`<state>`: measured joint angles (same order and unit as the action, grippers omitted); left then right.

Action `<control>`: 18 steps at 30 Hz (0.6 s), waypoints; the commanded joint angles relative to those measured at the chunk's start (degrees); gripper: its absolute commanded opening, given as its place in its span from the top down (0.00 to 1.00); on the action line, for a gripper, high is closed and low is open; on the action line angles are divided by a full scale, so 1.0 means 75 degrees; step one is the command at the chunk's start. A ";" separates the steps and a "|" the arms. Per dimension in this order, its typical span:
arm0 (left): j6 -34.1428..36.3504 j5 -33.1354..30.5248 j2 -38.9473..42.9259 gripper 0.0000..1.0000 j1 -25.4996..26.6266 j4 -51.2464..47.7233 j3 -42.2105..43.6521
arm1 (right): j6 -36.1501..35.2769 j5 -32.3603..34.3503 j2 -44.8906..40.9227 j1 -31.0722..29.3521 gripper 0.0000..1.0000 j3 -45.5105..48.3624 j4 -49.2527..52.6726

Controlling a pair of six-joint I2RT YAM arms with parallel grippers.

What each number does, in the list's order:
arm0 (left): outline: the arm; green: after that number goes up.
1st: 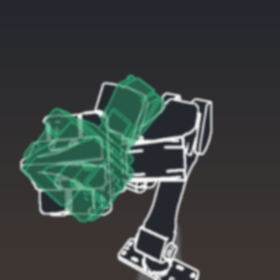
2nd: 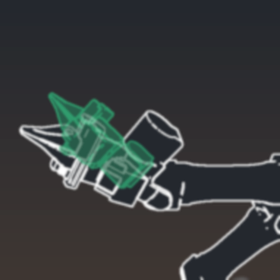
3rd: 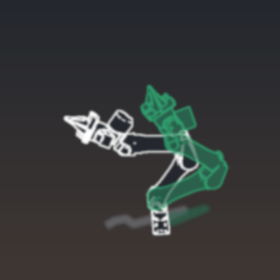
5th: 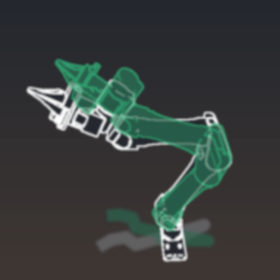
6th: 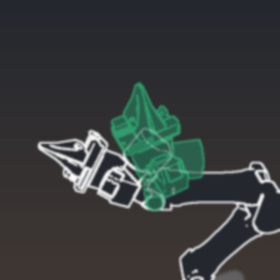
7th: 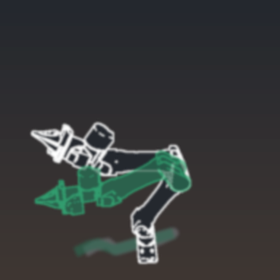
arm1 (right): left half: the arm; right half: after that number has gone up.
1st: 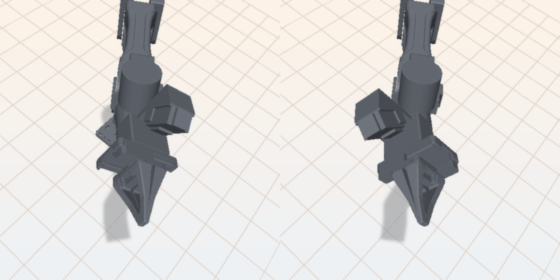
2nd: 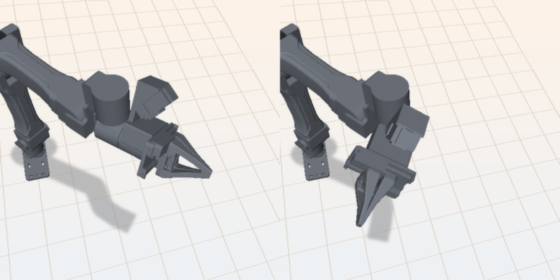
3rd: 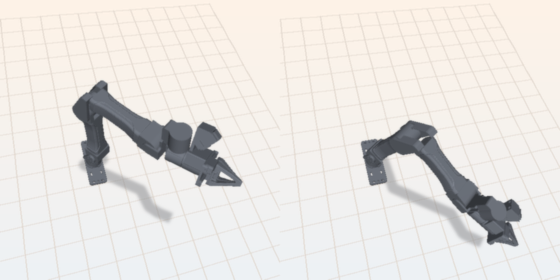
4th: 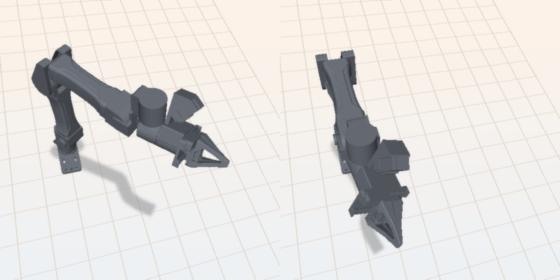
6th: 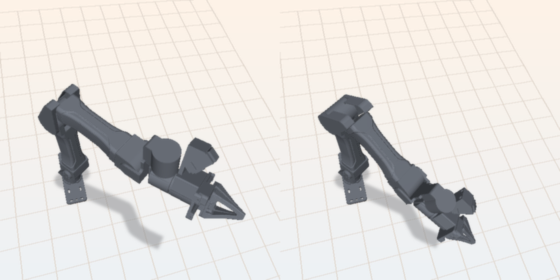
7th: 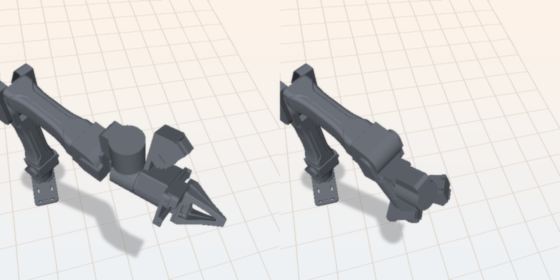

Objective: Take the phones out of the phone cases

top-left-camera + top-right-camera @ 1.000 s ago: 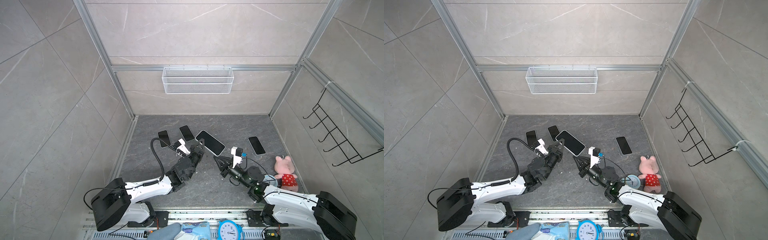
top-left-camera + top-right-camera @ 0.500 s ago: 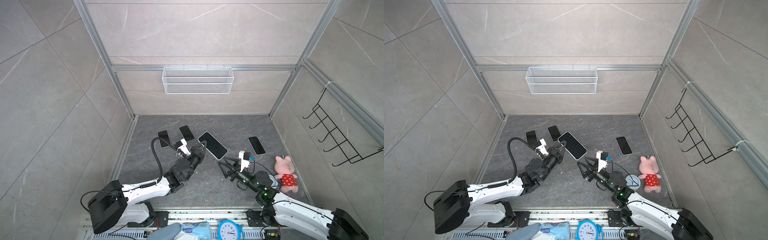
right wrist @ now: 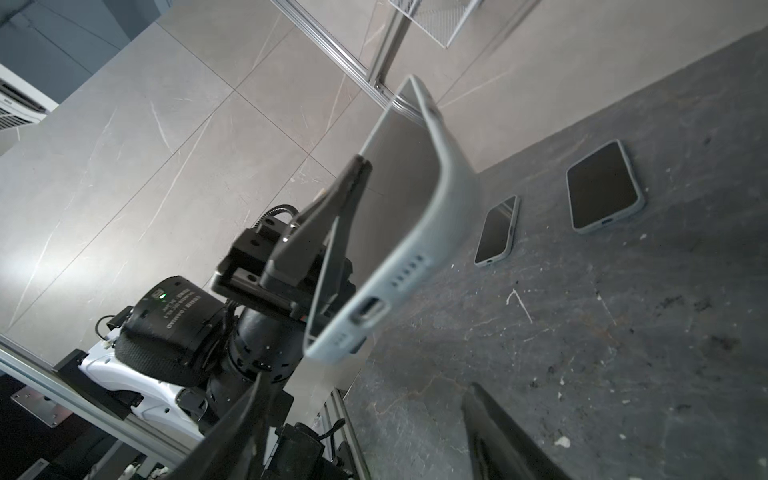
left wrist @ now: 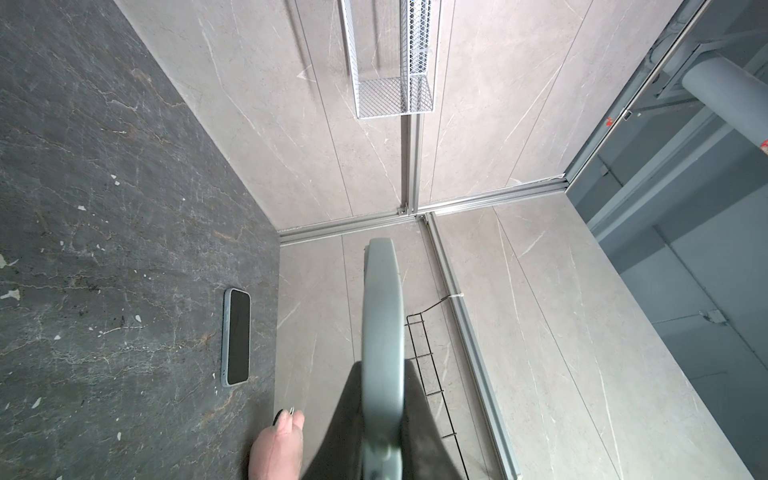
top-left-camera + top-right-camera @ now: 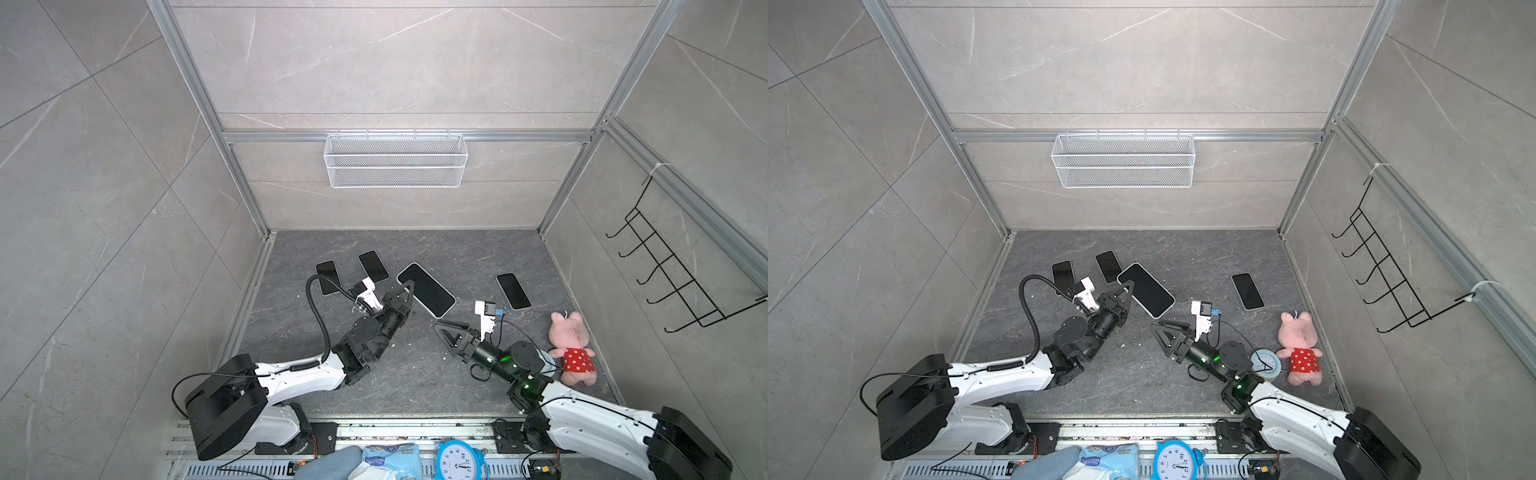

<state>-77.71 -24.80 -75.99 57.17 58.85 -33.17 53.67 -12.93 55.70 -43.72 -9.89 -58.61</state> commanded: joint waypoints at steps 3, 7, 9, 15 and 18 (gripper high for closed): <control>0.0213 0.0070 0.0109 1.00 -0.0018 0.0978 -0.0067 | 0.0838 -0.0240 0.0887 0.0041 0.36 -0.0148 -0.2254; 0.0237 0.0042 0.0077 1.00 -0.0027 0.0977 -0.0032 | 0.0936 -0.0361 0.1189 0.0050 0.42 -0.0240 -0.2607; 0.0245 0.0006 0.0064 1.00 -0.0020 0.1001 -0.0009 | 0.0957 -0.0397 0.1204 0.0041 0.42 -0.0240 -0.2662; 0.0284 -0.0016 0.0006 1.00 -0.0019 0.1105 0.0061 | 0.0953 -0.0250 0.1132 0.0054 0.47 -0.0225 -0.2502; 0.0283 -0.0066 0.0001 1.00 -0.0020 0.1129 0.0097 | 0.0965 -0.0211 0.1270 0.0051 0.55 -0.0240 -0.2631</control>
<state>-76.71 -24.88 -76.14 57.17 60.05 -31.97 60.60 -14.74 64.55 -43.53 -10.17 -75.26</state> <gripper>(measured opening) 0.121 0.478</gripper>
